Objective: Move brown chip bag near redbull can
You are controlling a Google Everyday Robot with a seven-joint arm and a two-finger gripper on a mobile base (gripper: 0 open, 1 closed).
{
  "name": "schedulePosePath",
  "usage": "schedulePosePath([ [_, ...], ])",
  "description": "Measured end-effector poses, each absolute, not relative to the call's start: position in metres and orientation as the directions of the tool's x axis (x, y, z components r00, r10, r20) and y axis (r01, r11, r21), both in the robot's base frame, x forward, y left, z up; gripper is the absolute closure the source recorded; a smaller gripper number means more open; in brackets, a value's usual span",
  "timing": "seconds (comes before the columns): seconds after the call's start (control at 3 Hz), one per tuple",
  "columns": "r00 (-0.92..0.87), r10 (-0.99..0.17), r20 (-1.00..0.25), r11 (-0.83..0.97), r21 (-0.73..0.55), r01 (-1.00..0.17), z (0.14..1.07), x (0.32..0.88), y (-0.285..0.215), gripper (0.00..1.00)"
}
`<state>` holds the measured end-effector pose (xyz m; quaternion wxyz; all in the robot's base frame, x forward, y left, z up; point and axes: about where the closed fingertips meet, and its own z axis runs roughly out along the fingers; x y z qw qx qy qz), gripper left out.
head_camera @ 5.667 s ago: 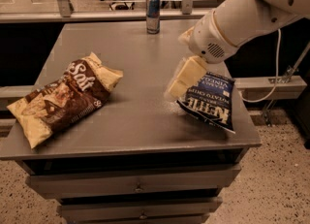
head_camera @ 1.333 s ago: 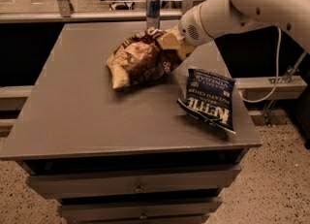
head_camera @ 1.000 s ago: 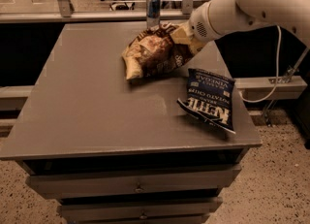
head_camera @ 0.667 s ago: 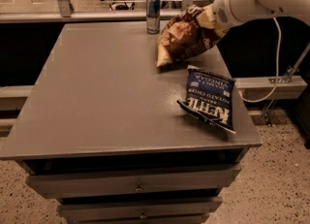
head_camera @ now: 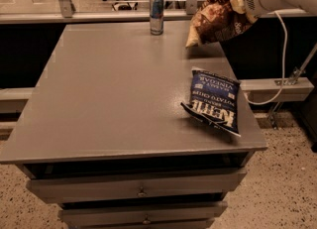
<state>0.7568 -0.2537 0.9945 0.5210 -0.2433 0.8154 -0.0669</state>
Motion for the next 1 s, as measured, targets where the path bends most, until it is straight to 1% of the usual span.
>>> schedulePosePath([
  [0.33,-0.318,-0.438,-0.841,0.889,-0.352,-0.294,1.0,0.775,-0.263,1.0],
  [0.67,-0.278,-0.398,-0.874,0.899,-0.311,-0.308,0.996,0.804,-0.243,1.0],
  [1.0,-0.258,-0.376,-0.89,0.899,-0.282,-0.335,0.99,0.82,-0.223,1.0],
])
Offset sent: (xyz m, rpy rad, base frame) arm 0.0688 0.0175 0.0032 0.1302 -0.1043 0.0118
